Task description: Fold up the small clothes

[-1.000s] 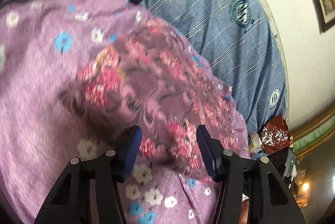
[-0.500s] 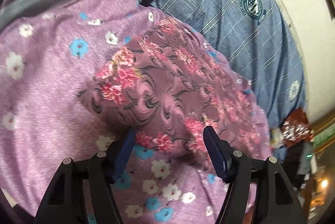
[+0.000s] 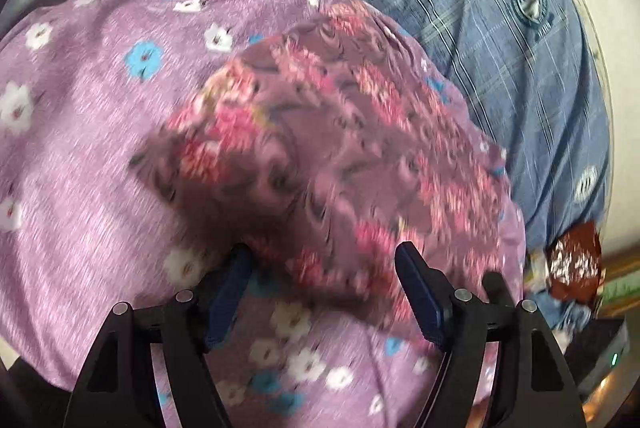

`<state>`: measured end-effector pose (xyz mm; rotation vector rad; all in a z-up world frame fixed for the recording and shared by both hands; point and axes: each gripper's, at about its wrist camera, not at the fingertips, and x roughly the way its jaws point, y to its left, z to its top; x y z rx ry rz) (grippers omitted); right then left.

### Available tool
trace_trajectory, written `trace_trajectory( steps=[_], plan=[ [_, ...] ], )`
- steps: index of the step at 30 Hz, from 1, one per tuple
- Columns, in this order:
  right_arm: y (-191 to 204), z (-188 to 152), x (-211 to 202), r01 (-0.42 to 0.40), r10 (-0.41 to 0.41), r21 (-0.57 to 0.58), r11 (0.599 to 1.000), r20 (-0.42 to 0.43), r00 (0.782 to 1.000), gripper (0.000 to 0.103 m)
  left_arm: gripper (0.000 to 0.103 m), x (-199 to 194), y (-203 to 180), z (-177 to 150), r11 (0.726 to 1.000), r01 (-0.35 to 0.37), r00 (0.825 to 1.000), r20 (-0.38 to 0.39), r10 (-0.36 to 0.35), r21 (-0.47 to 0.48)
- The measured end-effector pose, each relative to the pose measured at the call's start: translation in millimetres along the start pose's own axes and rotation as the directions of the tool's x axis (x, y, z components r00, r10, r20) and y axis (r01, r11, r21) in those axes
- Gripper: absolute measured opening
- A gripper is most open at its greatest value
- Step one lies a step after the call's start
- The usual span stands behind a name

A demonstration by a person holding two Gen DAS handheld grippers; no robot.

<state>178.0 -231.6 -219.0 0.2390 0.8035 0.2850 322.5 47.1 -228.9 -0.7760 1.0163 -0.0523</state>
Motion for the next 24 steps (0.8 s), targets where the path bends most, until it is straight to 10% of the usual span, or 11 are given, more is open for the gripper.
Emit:
trace_trajectory(
  steps=[10, 24],
  plan=[
    [-4, -2, 13, -0.004, 0.005, 0.012, 1.0, -0.054, 0.999, 0.022, 0.068, 9, -10, 11, 0.998, -0.002, 0.975, 0.222, -0.012, 0.061],
    [1, -12, 27, 0.011, -0.011, -0.002, 1.0, -0.129, 0.992, 0.022, 0.065, 1, -31, -16, 0.958, -0.188, 0.954, 0.272, 0.126, 0.216]
  ],
)
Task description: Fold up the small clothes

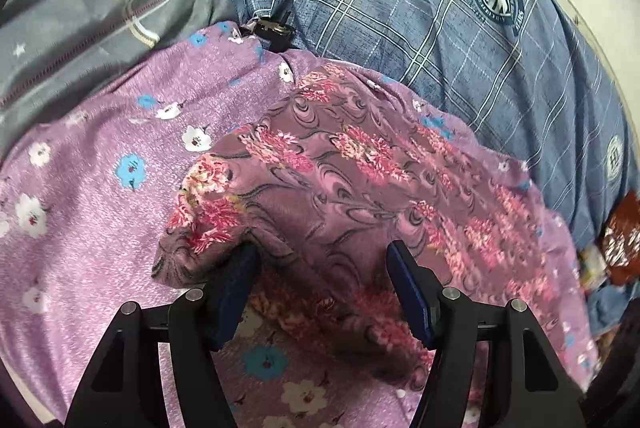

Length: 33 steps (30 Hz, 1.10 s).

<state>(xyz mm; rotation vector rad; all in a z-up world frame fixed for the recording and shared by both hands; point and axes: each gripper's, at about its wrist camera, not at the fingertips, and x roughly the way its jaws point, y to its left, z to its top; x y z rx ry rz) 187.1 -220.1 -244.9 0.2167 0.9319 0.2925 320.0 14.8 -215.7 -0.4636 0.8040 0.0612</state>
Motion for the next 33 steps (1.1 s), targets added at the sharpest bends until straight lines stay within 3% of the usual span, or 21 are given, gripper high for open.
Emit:
trace_trajectory(
  steps=[15, 33],
  plan=[
    [-1, 2, -1, 0.03, -0.029, -0.001, 1.0, 0.01, 1.0, 0.026, 0.065, -15, -21, -13, 0.981, -0.118, 0.992, 0.061, 0.11, 0.153],
    [0, 1, 1, 0.035, -0.035, -0.011, 0.999, 0.006, 0.999, 0.026, 0.067, -10, -16, -11, 0.981, -0.127, 0.992, 0.021, 0.125, 0.143]
  ],
)
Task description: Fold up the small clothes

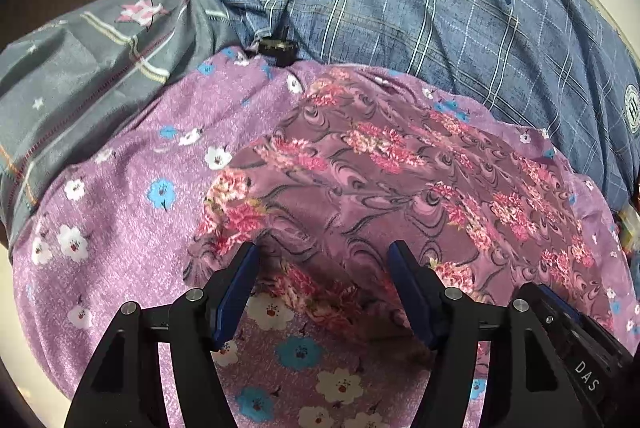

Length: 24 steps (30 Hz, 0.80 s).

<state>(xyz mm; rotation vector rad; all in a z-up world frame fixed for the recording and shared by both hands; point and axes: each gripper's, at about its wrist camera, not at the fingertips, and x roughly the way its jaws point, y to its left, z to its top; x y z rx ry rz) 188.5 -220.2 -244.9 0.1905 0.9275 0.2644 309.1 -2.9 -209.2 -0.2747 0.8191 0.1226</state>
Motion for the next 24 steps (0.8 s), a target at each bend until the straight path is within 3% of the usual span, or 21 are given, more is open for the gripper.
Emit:
trace_trajectory(
  steps=[4, 6, 16, 24],
  plan=[
    [-2, 0, 3, -0.001, 0.001, 0.003, 1.0, -0.006, 1.0, 0.026, 0.068, 12, 14, 1, 0.997, 0.01, 0.994, -0.106, -0.019, -0.082],
    [-1, -1, 3, 0.0, 0.0, 0.0, 1.0, -0.008, 1.0, 0.026, 0.068, 17, 28, 1, 0.986, 0.04, 0.987, -0.145, -0.063, -0.16],
    [1, -1, 5, -0.007, 0.007, -0.001, 1.0, -0.015, 1.0, 0.026, 0.07, 20, 76, 11, 0.922, 0.02, 0.99, -0.118, -0.071, -0.386],
    [-2, 0, 6, -0.014, 0.014, 0.008, 1.0, -0.017, 1.0, 0.026, 0.068, 32, 99, 21, 0.854, 0.144, 0.982, -0.033, -0.185, -0.499]
  ],
)
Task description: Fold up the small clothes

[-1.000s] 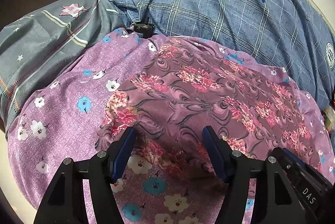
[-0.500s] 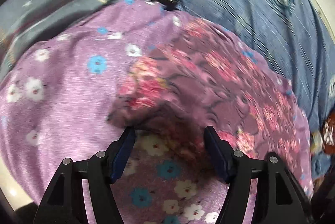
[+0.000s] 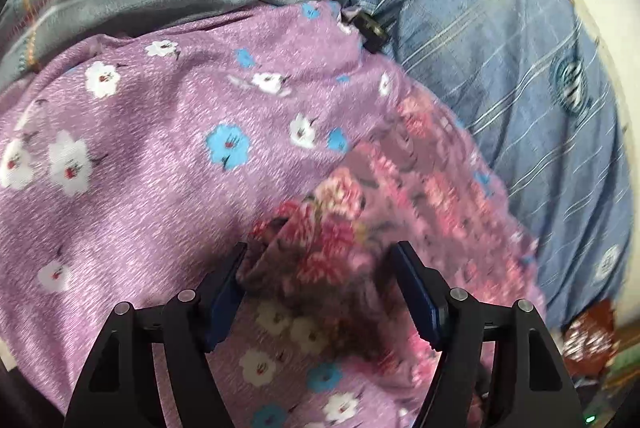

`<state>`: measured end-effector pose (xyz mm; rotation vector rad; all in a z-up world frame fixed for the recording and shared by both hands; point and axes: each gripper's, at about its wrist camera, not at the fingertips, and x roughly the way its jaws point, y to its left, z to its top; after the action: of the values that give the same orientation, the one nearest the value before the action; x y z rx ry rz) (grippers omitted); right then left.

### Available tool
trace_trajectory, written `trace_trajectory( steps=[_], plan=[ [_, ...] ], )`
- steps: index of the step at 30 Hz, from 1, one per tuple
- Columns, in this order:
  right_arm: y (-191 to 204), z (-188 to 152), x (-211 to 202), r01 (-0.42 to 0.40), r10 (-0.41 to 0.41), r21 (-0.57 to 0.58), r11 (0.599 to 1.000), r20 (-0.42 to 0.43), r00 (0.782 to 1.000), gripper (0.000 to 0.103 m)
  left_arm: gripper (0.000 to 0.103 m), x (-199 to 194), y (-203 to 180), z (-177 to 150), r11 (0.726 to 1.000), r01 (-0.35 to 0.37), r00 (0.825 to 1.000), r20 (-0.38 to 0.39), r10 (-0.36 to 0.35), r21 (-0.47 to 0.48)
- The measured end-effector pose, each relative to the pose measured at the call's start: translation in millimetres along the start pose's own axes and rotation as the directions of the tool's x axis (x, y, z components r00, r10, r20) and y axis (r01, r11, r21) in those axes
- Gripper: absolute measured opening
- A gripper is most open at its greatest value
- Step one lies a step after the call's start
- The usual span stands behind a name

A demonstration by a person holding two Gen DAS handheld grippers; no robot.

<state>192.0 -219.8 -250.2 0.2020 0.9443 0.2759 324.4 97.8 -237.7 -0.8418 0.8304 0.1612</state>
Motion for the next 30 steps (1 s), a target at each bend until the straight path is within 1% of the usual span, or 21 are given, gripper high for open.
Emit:
trace_trajectory(
  steps=[1, 2, 4, 6, 9, 11, 12, 13, 16, 17, 18, 19, 20, 21, 22, 23, 26, 28, 30],
  plan=[
    [0, 0, 0, 0.001, -0.001, -0.002, 1.0, 0.0, 1.0, 0.026, 0.062, 0, 2, 2, 1.0, 0.019, 1.0, 0.013, -0.019, 0.004],
    [0, 0, 0, 0.0, 0.0, -0.001, 1.0, 0.001, 1.0, 0.026, 0.05, 1, 3, 2, 1.0, 0.011, 1.0, 0.018, -0.012, 0.019],
    [0, 0, 0, 0.0, 0.0, 0.001, 1.0, 0.0, 1.0, 0.026, 0.038, 5, 5, 0, 0.999, 0.004, 1.0, 0.011, -0.005, 0.037],
    [0, 0, 0, 0.0, 0.0, 0.002, 1.0, 0.001, 1.0, 0.026, 0.039, 7, 5, -1, 0.999, 0.0, 1.0, 0.01, -0.001, 0.044],
    [1, 0, 0, 0.001, -0.001, 0.001, 1.0, 0.002, 1.0, 0.026, 0.043, 5, -1, -4, 0.998, 0.006, 1.0, 0.02, -0.008, 0.061],
    [1, 0, 0, 0.0, 0.0, 0.003, 1.0, 0.002, 1.0, 0.026, 0.055, 1, -5, -5, 0.997, 0.03, 0.999, 0.035, -0.032, 0.073],
    [1, 0, 0, -0.001, 0.001, 0.003, 1.0, 0.003, 1.0, 0.026, 0.058, 1, -7, -6, 0.996, 0.044, 0.998, 0.039, -0.047, 0.084],
    [1, 0, 0, -0.001, 0.001, 0.003, 1.0, 0.003, 1.0, 0.026, 0.064, 1, -9, -9, 0.994, 0.045, 0.998, 0.041, -0.049, 0.097],
    [0, 0, -1, -0.001, 0.001, 0.004, 1.0, 0.003, 1.0, 0.026, 0.064, 8, -16, -17, 0.986, 0.024, 1.0, 0.012, -0.026, 0.162],
    [0, 0, -1, -0.001, 0.001, 0.005, 1.0, 0.003, 1.0, 0.026, 0.062, 8, -17, -19, 0.983, 0.021, 1.0, 0.013, -0.023, 0.18],
    [-1, 0, -1, -0.002, 0.002, 0.007, 1.0, 0.003, 1.0, 0.026, 0.057, 8, -19, -20, 0.979, 0.0, 1.0, 0.026, -0.005, 0.202],
    [-1, 0, -2, -0.003, 0.003, 0.007, 1.0, 0.003, 1.0, 0.026, 0.04, 9, -21, -21, 0.974, -0.019, 0.999, 0.031, 0.012, 0.226],
    [-1, 0, -2, -0.003, 0.003, 0.006, 1.0, 0.004, 1.0, 0.026, 0.029, 10, -21, -19, 0.973, -0.018, 1.0, 0.022, 0.013, 0.232],
    [-1, 0, -2, -0.003, 0.002, 0.006, 1.0, 0.006, 1.0, 0.026, 0.028, 11, -19, -17, 0.976, -0.003, 1.0, 0.016, 0.0, 0.219],
    [-2, 0, -3, -0.003, 0.003, 0.007, 1.0, 0.007, 1.0, 0.026, 0.024, 9, -18, -16, 0.977, 0.01, 1.0, 0.02, -0.014, 0.213],
    [-3, 0, -3, -0.004, 0.004, 0.009, 1.0, 0.008, 1.0, 0.026, 0.022, 5, -19, -15, 0.976, 0.02, 0.999, 0.029, -0.027, 0.215],
    [-4, 0, -4, -0.004, 0.004, 0.014, 1.0, 0.01, 1.0, 0.026, 0.022, -7, -24, -18, 0.964, 0.045, 0.996, 0.059, -0.062, 0.261],
    [-5, 1, -3, -0.006, 0.005, 0.02, 1.0, 0.009, 1.0, 0.026, 0.021, -20, -33, -24, 0.943, 0.07, 0.99, 0.095, -0.106, 0.327],
    [-5, 1, -3, -0.008, 0.008, 0.023, 1.0, 0.008, 1.0, 0.026, 0.021, -27, -42, -30, 0.913, 0.071, 0.984, 0.121, -0.129, 0.401]
  ],
)
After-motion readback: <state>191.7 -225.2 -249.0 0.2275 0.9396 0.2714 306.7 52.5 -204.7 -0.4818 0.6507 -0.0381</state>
